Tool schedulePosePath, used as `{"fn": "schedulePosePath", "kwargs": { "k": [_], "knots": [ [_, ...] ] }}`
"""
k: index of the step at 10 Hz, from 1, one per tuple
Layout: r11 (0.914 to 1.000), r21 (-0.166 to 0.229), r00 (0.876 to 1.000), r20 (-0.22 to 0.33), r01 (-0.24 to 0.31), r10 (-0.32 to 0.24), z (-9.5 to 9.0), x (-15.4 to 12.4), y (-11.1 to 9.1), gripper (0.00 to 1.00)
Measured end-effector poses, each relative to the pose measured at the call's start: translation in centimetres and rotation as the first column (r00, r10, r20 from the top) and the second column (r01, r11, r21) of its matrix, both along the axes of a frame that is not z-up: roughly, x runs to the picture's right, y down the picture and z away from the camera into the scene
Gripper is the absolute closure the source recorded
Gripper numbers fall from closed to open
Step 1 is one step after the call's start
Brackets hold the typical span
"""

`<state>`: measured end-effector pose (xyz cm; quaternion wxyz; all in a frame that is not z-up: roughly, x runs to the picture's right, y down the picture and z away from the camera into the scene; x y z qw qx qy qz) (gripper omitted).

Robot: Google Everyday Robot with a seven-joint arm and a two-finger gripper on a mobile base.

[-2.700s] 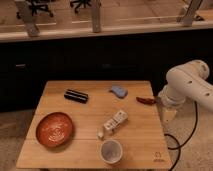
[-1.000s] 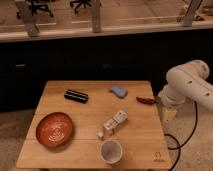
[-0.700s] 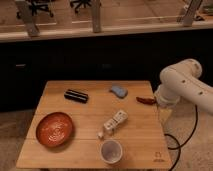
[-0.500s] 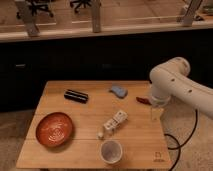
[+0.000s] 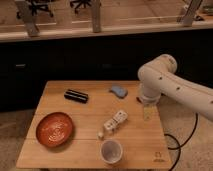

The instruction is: Drag the ceramic bowl in a circle

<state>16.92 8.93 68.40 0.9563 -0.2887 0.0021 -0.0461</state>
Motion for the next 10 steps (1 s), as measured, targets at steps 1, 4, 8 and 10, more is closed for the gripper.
{"fn": "schedulePosePath", "kwargs": {
  "k": [1, 4, 8, 10],
  "knots": [
    [0.9998, -0.002, 1.0, 0.014, 0.02, -0.02, 0.0, -1.6, -0.2, 0.2],
    [0.9983, -0.009, 0.998, 0.031, 0.058, -0.058, -0.2, -2.8, -0.4, 0.2],
    [0.9934, -0.02, 0.99, 0.092, 0.113, -0.111, -0.2, -7.6, -1.0, 0.2],
    [0.9899, -0.021, 0.984, 0.114, 0.14, -0.137, -0.2, -8.4, -1.2, 0.2]
  ]
}}
